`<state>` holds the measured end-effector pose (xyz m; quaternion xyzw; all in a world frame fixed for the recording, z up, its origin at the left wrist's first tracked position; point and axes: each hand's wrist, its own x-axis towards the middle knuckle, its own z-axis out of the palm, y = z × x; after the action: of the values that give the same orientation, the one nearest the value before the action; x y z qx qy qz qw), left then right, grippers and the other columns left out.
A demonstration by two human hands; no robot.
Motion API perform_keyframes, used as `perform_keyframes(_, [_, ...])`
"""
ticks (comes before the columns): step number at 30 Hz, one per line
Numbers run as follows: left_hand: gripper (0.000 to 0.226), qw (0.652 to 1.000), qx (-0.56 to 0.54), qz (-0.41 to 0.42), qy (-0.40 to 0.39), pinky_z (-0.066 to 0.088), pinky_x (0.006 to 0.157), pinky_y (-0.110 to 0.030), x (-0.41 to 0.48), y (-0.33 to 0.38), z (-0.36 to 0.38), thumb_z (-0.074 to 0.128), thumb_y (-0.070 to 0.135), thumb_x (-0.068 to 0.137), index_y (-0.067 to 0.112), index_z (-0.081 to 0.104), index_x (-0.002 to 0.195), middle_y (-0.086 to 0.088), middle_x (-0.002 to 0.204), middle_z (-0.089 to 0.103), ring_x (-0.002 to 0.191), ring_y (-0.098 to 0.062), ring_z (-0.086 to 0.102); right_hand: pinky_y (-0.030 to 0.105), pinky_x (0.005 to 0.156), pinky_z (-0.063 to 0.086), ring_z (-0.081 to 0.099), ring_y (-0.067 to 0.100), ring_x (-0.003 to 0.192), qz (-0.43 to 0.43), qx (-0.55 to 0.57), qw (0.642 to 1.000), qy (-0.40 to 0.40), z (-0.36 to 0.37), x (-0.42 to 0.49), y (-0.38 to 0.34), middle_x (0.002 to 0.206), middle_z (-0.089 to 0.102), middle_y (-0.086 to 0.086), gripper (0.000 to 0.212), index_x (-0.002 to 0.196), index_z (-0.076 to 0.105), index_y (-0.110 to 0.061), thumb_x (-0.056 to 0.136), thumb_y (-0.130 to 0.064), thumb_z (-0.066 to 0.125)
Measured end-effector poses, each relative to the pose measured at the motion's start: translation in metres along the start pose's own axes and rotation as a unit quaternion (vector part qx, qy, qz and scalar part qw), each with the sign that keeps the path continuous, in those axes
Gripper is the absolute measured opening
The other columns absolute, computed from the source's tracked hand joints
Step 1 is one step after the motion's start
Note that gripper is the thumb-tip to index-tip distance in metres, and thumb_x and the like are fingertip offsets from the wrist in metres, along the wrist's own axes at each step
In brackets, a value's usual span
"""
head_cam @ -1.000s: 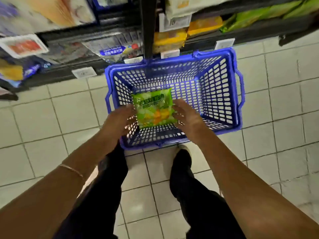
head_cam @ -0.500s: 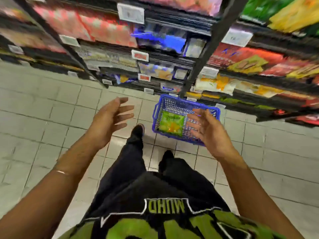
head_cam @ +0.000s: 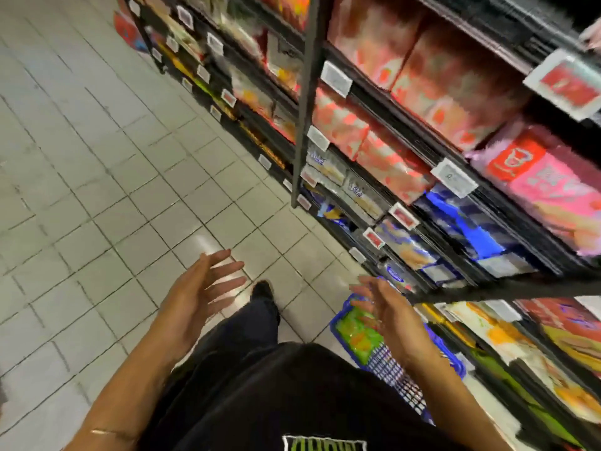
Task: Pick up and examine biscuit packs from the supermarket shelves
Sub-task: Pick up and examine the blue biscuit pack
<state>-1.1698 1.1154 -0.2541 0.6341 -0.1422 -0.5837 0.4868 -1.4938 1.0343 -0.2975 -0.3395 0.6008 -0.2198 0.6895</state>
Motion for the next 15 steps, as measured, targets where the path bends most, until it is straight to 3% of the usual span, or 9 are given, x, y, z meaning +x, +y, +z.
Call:
perform_keyframes(4, [0.050,0.999,-0.028,0.002,0.039,0.047,0.108,-0.051,0.055,0.044,-0.045,0.039,0.051,0.106,0.020,0.061,0.138,-0.002,0.130,0.074,0.121,-0.025,0.070,0.043,0.103,0.047,0.067,0.024,0.120,-0.012,-0.090,0.992,-0.090,0.089,0.059,-0.072,0.130,0.072,-0.003,0.041,0.131,0.064,-0.023,0.105,-0.046,0.042])
perform_keyframes(7, [0.053,0.999,-0.033,-0.002,0.032,0.047,0.108,-0.053,0.088,0.082,-0.069,0.043,0.057,0.102,0.022,0.062,0.138,-0.002,0.130,0.074,0.120,-0.025,0.071,0.043,0.104,0.049,0.069,0.023,0.118,-0.021,-0.097,0.990,-0.098,0.134,0.089,-0.111,0.128,0.074,-0.003,0.038,0.130,0.064,-0.023,0.109,-0.039,0.038])
perform_keyframes(11, [0.059,1.000,-0.010,0.015,0.001,0.050,0.102,-0.049,0.143,0.147,-0.072,0.048,0.061,0.094,0.023,0.063,0.136,-0.001,0.128,0.074,0.119,-0.024,0.071,0.037,0.094,0.050,0.071,0.023,0.113,-0.015,-0.079,0.995,-0.059,0.155,0.113,-0.144,0.124,0.075,0.000,0.050,0.129,0.065,-0.020,0.093,-0.050,0.048])
perform_keyframes(15, [0.049,1.000,0.009,0.026,-0.010,0.052,0.102,-0.047,0.217,0.207,-0.061,0.039,0.055,0.106,0.023,0.064,0.134,0.001,0.125,0.076,0.116,-0.022,0.072,0.036,0.088,0.050,0.072,0.023,0.112,-0.006,-0.049,0.999,-0.008,0.160,0.154,-0.173,0.122,0.076,0.002,0.043,0.125,0.069,-0.021,0.099,-0.047,0.047])
